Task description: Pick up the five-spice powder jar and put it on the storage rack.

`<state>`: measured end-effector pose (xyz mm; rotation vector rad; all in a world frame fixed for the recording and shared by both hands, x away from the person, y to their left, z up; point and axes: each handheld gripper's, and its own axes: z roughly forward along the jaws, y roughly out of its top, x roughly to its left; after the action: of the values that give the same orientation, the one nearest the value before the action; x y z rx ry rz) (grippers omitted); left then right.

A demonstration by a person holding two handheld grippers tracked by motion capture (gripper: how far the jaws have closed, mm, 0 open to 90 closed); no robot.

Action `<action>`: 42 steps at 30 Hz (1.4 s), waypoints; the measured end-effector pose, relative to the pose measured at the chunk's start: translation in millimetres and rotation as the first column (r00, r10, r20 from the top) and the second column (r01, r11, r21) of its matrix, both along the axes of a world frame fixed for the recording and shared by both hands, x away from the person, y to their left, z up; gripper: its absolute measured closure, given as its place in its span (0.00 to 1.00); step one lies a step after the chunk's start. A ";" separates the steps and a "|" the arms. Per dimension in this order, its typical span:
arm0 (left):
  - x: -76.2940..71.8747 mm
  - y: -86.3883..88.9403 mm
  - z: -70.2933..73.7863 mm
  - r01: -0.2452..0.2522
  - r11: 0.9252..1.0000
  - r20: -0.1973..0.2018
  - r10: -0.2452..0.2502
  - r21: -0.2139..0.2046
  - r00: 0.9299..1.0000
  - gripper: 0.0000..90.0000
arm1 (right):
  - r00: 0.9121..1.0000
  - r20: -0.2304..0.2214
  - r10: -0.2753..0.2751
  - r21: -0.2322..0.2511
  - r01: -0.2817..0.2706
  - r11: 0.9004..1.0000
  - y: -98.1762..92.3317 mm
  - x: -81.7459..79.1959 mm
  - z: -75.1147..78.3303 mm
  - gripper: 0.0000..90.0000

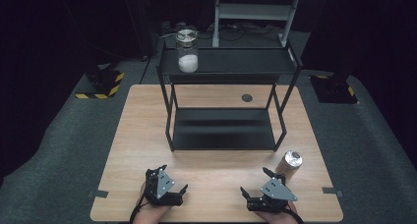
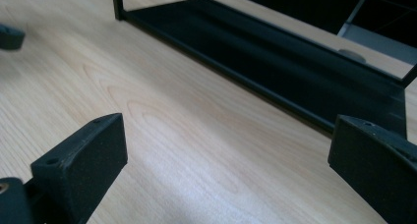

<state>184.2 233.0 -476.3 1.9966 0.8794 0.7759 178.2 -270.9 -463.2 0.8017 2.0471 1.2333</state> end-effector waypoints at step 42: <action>2.3 4.2 0.6 0.016 1.000 -0.009 -0.016 -0.013 1.000 0.01 | 0.967 0.095 -0.236 0.163 0.219 0.962 -42.7 -3.3 37.0 0.00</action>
<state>186.4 237.2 -475.7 1.9952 0.8703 0.7504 174.9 -313.7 -426.2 0.9844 1.7324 1.2822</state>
